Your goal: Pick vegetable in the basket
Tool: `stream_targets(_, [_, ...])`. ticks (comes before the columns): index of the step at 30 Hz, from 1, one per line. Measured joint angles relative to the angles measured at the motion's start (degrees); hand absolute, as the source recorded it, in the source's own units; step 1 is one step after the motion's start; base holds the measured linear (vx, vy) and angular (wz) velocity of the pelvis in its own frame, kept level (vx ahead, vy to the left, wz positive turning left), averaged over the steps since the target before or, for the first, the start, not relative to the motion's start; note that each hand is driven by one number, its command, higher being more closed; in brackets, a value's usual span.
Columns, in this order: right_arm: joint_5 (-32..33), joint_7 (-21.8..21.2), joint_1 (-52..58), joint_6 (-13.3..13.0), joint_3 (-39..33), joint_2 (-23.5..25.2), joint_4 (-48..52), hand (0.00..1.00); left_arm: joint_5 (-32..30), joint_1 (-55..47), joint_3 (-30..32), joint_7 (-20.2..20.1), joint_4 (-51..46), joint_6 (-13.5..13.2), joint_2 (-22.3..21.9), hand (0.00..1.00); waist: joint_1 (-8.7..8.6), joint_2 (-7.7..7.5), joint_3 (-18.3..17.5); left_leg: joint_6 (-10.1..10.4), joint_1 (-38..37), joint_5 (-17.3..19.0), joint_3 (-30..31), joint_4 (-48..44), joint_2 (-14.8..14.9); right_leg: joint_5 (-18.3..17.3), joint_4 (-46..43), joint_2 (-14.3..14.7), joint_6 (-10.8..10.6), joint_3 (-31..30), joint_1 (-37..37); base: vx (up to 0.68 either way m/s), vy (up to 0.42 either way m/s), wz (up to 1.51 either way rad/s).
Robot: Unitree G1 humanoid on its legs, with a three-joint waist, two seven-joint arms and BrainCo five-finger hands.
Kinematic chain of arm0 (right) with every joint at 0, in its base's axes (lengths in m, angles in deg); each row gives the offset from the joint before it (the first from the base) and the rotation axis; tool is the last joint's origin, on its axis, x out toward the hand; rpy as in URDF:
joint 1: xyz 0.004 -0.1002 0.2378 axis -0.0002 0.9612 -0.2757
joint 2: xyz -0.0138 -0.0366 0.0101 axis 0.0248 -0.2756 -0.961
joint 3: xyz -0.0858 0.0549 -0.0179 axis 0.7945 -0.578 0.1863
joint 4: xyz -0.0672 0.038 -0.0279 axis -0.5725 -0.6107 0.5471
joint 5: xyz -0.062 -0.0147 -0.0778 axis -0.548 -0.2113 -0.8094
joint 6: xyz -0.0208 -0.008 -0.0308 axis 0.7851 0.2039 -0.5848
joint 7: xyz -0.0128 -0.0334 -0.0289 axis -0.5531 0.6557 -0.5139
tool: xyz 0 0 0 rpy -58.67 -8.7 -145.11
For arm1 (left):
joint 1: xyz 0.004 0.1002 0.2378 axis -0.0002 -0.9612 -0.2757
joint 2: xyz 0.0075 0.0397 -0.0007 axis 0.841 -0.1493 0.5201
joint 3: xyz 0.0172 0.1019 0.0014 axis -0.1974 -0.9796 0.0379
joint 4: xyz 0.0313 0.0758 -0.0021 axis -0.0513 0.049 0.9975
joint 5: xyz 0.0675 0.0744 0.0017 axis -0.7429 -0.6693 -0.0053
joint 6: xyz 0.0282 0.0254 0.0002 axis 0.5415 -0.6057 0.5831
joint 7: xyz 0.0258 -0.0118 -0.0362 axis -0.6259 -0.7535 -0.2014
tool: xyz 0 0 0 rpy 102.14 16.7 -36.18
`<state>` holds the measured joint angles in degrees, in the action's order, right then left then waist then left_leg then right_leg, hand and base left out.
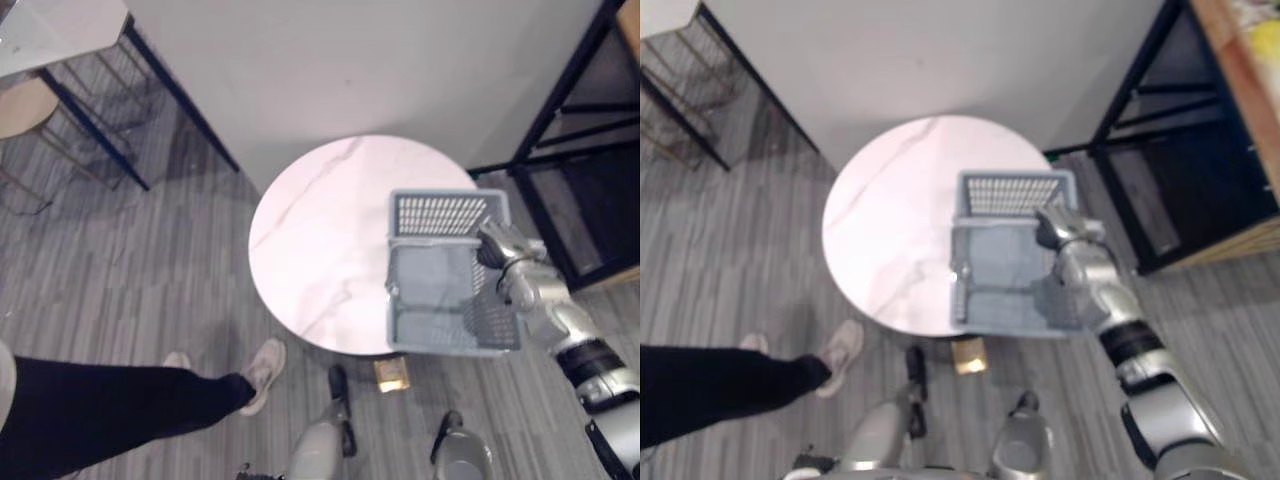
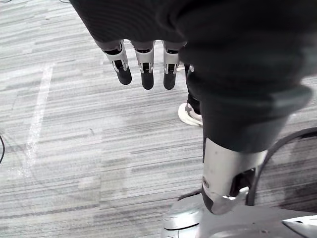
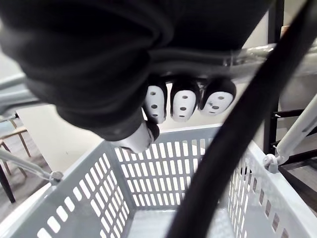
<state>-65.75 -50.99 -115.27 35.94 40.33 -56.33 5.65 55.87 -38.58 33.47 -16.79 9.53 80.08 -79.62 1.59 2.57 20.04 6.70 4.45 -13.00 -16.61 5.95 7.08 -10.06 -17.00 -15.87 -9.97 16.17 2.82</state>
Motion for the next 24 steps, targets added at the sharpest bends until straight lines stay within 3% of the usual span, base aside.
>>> stream_targets(3, [3.16, -0.75, 6.70, -0.57, -3.53, -0.06, 6.52, 1.00, -0.47, -1.33, 1.76, -0.88, 0.70, 0.73, 0.31, 0.00, -0.38, -1.35, -3.43, 0.31, -0.93, 0.59, -1.40, 0.05, 0.52, 1.24, 2.46, 0.83, -0.12, -1.04, -0.91, 0.00, -0.005, -0.26])
stream_targets(7, [3.81, -1.77, 13.38, -1.52, -5.26, -0.40, 10.70, 1.00, -1.18, -2.10, 2.88, -2.23, 1.10, 1.69, 0.44, 0.00, -1.35, -1.87, -5.68, -0.25, -2.32, 2.31, -3.42, 0.05, 0.88, 2.28, 4.36, 2.05, -0.45, -3.40, -1.19, -0.03, 0.018, -0.30])
stream_targets(15, [0.83, -2.62, 23.23, -2.25, -7.72, -1.32, 10.71, 1.00, -3.41, -2.41, 2.82, -3.29, 1.75, 2.41, 0.40, 0.00, -2.93, -1.54, -6.45, -0.90, -2.61, 3.02, -5.10, 0.05, 0.50, 3.39, 6.33, 1.99, -0.73, -5.47, -1.16, -0.01, 0.019, -0.11])
stream_targets(24, [-0.54, -2.63, 29.11, -3.63, -13.81, -3.52, 10.59, 1.00, -5.08, -2.99, 2.80, -3.87, 3.23, 2.40, 0.26, 0.00, -3.48, -0.76, -7.88, -1.08, -4.72, 3.29, -7.80, 0.04, 0.50, 4.75, 7.71, 2.21, -0.71, -7.49, -1.93, 0.05, -0.001, -0.17])
